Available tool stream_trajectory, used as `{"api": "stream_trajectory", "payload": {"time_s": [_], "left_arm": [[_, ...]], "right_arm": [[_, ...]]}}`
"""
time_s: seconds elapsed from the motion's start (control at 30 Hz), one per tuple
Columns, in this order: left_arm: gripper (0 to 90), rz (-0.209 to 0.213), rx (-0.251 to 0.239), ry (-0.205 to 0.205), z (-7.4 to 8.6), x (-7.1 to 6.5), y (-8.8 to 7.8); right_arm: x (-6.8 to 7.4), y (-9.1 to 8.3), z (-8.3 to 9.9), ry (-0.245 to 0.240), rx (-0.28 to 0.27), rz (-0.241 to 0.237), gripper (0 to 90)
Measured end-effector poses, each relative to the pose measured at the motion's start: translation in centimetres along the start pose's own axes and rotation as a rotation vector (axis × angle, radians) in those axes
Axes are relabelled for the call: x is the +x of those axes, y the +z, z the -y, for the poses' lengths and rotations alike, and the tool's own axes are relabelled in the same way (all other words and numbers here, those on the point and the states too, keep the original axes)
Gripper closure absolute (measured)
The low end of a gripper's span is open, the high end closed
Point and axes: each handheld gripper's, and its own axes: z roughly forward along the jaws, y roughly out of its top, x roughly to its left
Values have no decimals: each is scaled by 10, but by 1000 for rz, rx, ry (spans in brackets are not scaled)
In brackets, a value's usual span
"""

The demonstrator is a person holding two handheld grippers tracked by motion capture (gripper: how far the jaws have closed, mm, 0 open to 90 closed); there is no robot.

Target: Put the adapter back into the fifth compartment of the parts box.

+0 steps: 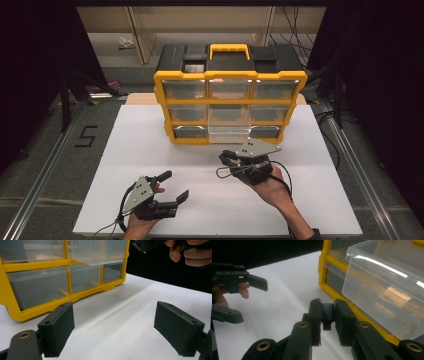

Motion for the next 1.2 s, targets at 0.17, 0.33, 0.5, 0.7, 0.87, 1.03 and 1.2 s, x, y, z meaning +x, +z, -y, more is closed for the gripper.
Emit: {"api": "stream_trajectory", "payload": {"time_s": [0.17,0.33,0.5,0.7,0.87,1.03,1.2], "left_arm": [[160,0,0,1,0,0,0],[160,0,-1,2,0,0,0],[160,-1,-5,2,0,0,0],[160,-2,-5,2,0,0,0],[160,-2,-5,1,0,0,0],[160,-2,-6,2,0,0,0],[160,-2,-8,2,0,0,0]], "right_arm": [[-3,-3,-3,5,-18,7,763],[-5,-4,-5,7,-29,12,764],[-7,-6,-7,10,-41,18,764],[-10,-10,-11,13,-52,26,764],[-16,-14,-15,20,-68,37,763],[-19,-18,-23,14,-81,46,764],[-22,-20,-30,7,-85,58,764]]}}
